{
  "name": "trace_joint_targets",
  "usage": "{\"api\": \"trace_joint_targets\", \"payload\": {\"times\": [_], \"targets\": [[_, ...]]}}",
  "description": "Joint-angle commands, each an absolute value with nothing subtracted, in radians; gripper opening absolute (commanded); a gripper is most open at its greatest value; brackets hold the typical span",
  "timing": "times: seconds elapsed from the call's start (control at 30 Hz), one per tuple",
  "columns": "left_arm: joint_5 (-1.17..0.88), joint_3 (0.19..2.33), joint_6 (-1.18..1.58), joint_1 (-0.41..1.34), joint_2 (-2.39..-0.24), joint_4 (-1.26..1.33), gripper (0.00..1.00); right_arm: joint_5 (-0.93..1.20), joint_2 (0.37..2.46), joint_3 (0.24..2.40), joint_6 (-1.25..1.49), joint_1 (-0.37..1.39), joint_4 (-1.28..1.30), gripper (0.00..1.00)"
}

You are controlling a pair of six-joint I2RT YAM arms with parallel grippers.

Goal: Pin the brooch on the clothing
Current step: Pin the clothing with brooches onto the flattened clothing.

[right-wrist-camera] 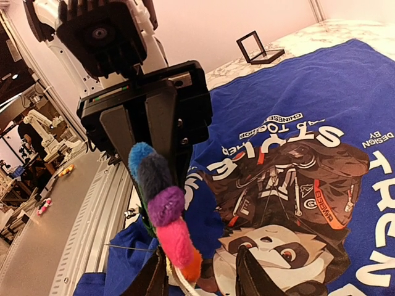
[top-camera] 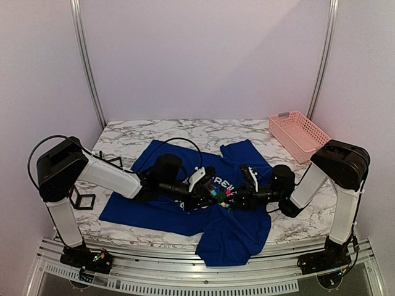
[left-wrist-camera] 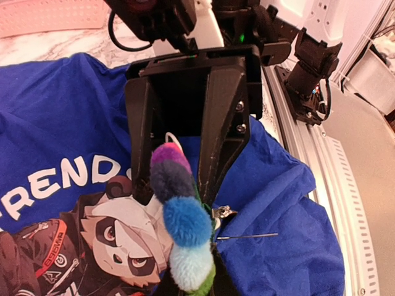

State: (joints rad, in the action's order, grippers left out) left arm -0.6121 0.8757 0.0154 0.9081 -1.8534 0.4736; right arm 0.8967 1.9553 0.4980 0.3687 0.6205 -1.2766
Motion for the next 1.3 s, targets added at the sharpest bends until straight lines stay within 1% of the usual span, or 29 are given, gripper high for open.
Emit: {"api": "trace_joint_targets", "payload": {"times": [0.0, 0.1, 0.17, 0.33, 0.5, 0.57, 0.8, 1.03, 1.27], "targets": [[-0.633, 0.861, 0.016, 0.92, -1.809, 0.467, 0.0, 0.884, 1.949, 0.479, 0.376, 0.607, -1.328, 0.38], [-0.623, 0.859, 0.024, 0.922, -1.81, 0.465, 0.0, 0.893, 1.935, 0.468, 0.371, 0.606, -1.343, 0.45], [-0.623, 0.857, 0.024, 0.922, -1.809, 0.466, 0.0, 0.899, 1.928, 0.467, 0.368, 0.606, -1.34, 0.52], [-0.617, 0.856, 0.013, 0.925, -1.808, 0.457, 0.0, 0.898, 1.904, 0.479, 0.368, 0.619, -1.311, 0.66], [-0.612, 0.856, 0.006, 0.928, -1.81, 0.454, 0.0, 0.893, 1.902, 0.516, 0.34, 0.656, -1.259, 0.79], [-0.612, 0.856, 0.005, 0.929, -1.81, 0.452, 0.0, 0.893, 1.904, 0.525, 0.336, 0.663, -1.253, 0.83], [-0.612, 0.857, 0.002, 0.931, -1.81, 0.451, 0.0, 0.89, 1.903, 0.57, 0.334, 0.675, -1.216, 0.84], [-0.611, 0.853, 0.002, 0.931, -1.808, 0.452, 0.0, 0.879, 1.904, 0.584, 0.33, 0.676, -1.144, 0.77], [-0.622, 0.847, 0.002, 0.93, -1.808, 0.463, 0.0, 0.886, 1.876, 0.52, 0.354, 0.629, -1.197, 0.76]]}}
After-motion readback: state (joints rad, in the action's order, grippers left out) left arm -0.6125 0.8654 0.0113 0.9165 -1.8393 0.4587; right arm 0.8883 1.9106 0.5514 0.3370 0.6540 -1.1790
